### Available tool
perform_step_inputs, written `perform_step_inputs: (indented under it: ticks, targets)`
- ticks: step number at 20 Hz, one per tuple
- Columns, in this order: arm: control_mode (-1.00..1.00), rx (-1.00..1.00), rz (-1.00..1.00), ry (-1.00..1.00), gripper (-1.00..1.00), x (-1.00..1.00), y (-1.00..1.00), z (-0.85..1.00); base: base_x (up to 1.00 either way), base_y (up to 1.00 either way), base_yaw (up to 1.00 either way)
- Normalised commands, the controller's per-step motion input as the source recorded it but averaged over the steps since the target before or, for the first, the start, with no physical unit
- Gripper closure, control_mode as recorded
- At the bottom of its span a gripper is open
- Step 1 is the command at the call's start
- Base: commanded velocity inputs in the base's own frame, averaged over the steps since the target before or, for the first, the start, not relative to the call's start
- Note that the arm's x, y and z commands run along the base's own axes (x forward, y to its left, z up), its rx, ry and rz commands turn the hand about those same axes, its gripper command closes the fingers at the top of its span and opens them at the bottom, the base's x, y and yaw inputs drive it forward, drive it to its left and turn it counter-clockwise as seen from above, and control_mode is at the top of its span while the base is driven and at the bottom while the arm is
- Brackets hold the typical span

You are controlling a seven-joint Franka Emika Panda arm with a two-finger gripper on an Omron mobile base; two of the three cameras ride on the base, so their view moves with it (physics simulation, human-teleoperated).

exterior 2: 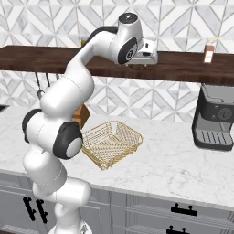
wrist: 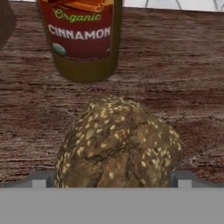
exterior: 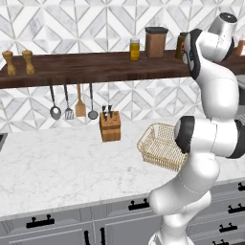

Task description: Open the cabinet, pick up the bread from the cabinet and place it in the basket. Then move the basket to the dining counter.

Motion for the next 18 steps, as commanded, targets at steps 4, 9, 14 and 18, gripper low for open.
perform_step_inputs:
  ticks: [4,9,14,18]
  targets:
    - [-1.0,0.05,0.0,0.0,1.0,0.15,-0.04,-0.25,0.0,0.0,0.0]
    - [-1.0,0.05,0.0,-0.06,1.0,-0.1,-0.02,-0.09,0.0,0.0,0.0]
    - [-1.0,0.0,0.0,-0.18,1.0,-0.98,0.11,0.0,0.0,0.0,0.0]
    - [-1.0,0.0,0.0,-0.2,1.0,-1.0,0.11,0.0,0.0,0.0,0.0]
